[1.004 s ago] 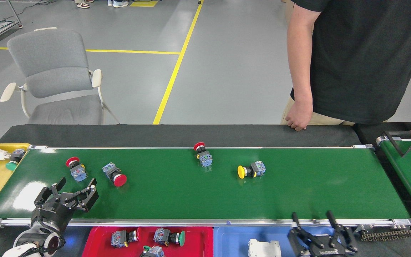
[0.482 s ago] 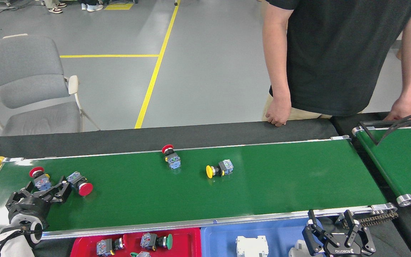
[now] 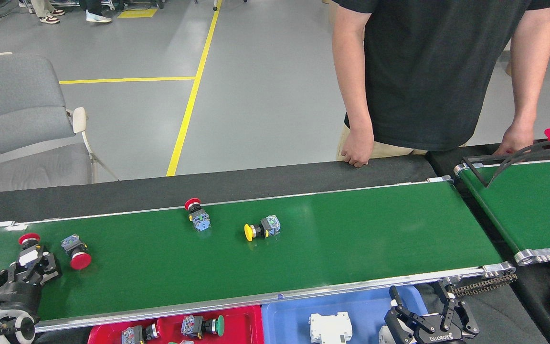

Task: Pick switch part from conveyor to tray

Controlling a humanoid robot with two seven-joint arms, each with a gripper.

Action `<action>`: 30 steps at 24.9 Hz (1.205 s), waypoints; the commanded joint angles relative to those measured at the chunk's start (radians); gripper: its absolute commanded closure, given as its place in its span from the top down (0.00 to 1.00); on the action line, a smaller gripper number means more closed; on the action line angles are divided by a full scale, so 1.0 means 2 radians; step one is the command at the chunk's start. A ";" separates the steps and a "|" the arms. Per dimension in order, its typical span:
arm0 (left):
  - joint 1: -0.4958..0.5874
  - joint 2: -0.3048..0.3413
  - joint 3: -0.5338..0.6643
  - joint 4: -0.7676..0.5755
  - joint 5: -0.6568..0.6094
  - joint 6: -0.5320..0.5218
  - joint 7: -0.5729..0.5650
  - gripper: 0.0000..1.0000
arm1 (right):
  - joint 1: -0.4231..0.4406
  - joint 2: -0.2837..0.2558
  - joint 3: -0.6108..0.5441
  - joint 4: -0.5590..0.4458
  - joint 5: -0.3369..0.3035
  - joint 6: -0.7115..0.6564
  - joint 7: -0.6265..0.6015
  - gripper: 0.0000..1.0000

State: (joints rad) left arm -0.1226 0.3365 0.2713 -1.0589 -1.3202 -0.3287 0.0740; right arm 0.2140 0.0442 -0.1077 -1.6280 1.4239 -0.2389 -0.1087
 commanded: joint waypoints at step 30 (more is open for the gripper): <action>0.281 -0.098 0.117 -0.320 -0.023 -0.031 -0.006 1.00 | -0.005 -0.003 -0.003 0.003 -0.002 0.002 -0.004 1.00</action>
State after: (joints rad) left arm 0.4456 0.1269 0.4984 -1.6978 -1.3629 -0.4034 0.0588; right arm 0.2139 0.0443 -0.1133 -1.6165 1.4222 -0.2287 -0.1084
